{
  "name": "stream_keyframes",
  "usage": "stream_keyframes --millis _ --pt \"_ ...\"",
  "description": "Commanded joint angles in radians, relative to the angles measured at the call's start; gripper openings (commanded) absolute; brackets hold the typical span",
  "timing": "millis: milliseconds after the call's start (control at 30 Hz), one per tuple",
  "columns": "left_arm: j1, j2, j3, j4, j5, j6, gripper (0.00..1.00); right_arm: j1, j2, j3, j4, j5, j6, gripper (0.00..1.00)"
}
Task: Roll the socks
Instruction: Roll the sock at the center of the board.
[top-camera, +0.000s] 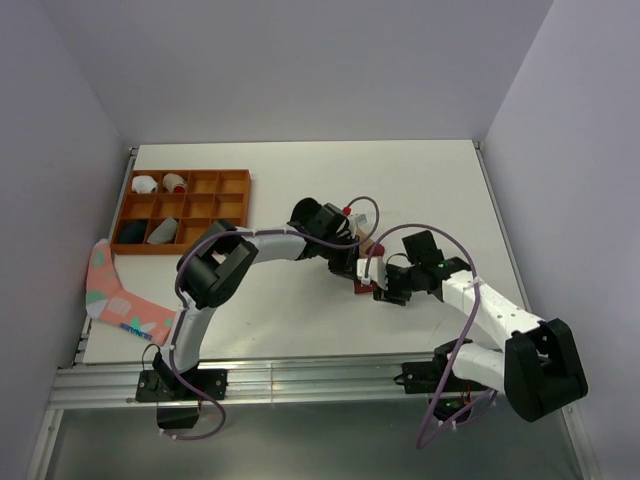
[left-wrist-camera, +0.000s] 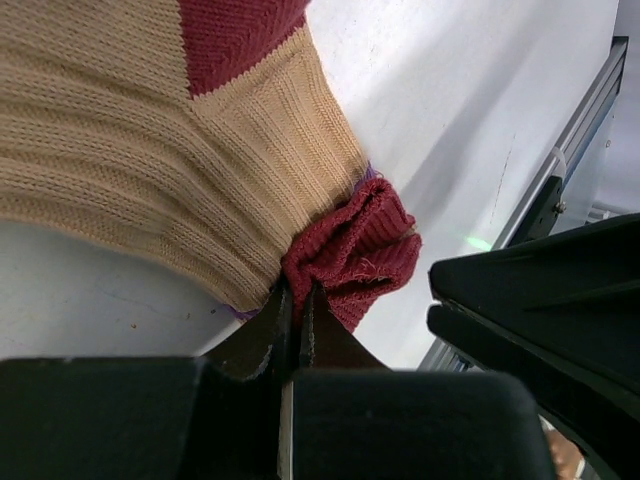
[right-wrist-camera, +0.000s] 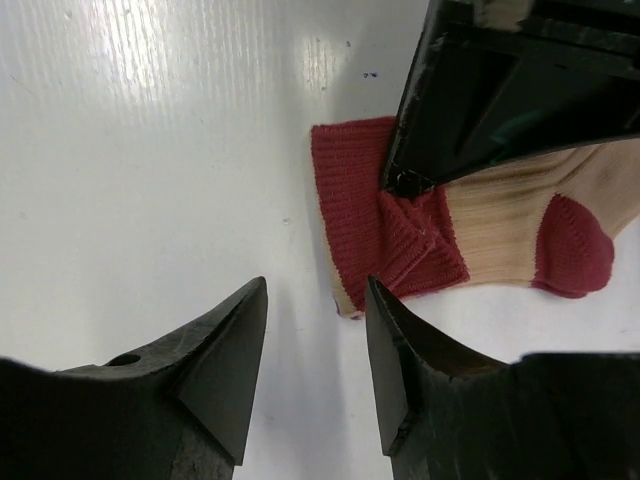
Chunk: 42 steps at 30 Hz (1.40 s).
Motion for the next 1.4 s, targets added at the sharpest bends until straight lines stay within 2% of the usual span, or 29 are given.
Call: stream_keyframes --millis 0,200,500,900,1033,1200,1367 --pt "0.012 0.05 0.002 -0.187 -0.023 0.065 0.0 0.034 -0.048 -0.041 0.08 0.053 -0.094 0.52" --pt "0.015 0.051 0.002 -0.216 -0.018 0.073 0.0 0.143 -0.071 -0.117 0.18 0.138 -0.135 0.56" --pt "0.017 0.065 0.022 -0.253 -0.018 0.097 0.0 0.208 -0.054 -0.118 0.255 0.191 -0.146 0.58" --pt "0.015 0.056 0.028 -0.288 -0.009 0.14 0.0 0.232 0.116 -0.051 0.282 0.282 -0.132 0.57" --pt "0.017 0.05 0.027 -0.294 -0.004 0.152 0.0 0.226 0.156 -0.037 0.31 0.31 -0.115 0.54" --pt "0.023 0.05 0.024 -0.293 0.008 0.154 0.0 0.191 0.191 0.009 0.237 0.27 -0.1 0.48" --pt "0.031 0.042 0.025 -0.278 0.004 0.117 0.02 0.157 0.199 0.053 0.119 0.212 -0.08 0.31"
